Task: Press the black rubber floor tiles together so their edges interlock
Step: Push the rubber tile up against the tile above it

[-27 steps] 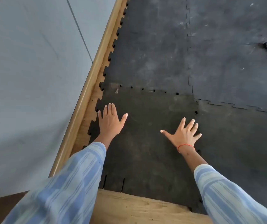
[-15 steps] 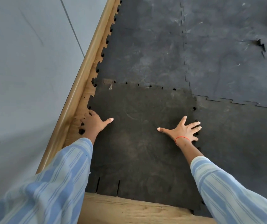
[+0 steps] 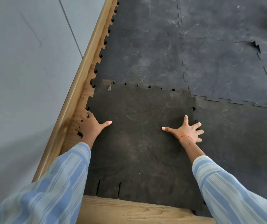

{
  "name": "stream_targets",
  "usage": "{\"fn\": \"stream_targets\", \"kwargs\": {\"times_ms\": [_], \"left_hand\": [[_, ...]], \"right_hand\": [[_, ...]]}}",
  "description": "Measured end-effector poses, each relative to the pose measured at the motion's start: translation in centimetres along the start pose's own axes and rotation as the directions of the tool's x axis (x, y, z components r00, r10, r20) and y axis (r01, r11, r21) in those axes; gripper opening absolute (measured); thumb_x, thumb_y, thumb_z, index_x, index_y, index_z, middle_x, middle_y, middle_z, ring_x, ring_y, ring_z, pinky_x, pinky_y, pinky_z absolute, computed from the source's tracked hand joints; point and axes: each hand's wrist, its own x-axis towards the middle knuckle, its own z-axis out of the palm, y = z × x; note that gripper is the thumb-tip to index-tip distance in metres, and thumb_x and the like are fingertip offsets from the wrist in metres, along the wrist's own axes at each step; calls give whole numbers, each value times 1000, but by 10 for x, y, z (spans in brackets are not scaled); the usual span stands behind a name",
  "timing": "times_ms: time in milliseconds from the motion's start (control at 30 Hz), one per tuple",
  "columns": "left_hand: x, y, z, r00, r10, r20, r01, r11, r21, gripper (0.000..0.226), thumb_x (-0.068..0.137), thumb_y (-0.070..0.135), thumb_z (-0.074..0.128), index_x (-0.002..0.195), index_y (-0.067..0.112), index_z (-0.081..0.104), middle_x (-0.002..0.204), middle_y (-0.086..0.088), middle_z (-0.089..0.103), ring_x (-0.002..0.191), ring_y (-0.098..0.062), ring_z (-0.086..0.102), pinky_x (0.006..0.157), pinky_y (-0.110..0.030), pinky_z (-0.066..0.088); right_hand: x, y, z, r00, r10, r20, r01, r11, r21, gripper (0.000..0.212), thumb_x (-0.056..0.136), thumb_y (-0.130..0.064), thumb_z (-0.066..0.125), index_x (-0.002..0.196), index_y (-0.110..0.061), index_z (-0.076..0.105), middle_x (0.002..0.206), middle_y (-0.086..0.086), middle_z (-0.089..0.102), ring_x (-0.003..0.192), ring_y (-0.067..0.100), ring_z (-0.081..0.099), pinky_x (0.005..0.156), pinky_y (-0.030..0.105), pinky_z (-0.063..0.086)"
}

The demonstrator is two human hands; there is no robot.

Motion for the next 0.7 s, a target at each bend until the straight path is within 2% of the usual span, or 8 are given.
{"fn": "stream_targets", "kwargs": {"times_ms": [133,300,700], "left_hand": [[-7,-4,-6,1000,18,-15,-17,998,60,121,66,84,50,155,12,12,157,-17,25,142,-38,31,111,-46,34],[-23,-7,-13,1000,22,9,-22,999,38,113,71,78,55,155,13,16,155,-16,29,139,-35,36,107,-42,40],[-31,-18,-9,999,8,46,-6,1000,-30,114,69,76,59,155,15,17,157,-15,27,143,-35,31,109,-44,36]], "right_hand": [[-2,6,-2,1000,10,-1,-10,1000,10,121,51,-74,77,150,-40,17,158,21,5,142,46,11,103,60,31],[-1,14,-3,999,41,-9,-40,994,103,113,51,-69,81,146,-39,28,155,22,14,139,46,15,102,61,33],[-17,21,5,996,85,-8,-82,982,172,109,53,-69,80,145,-39,31,156,20,12,140,44,13,103,61,30]]}}
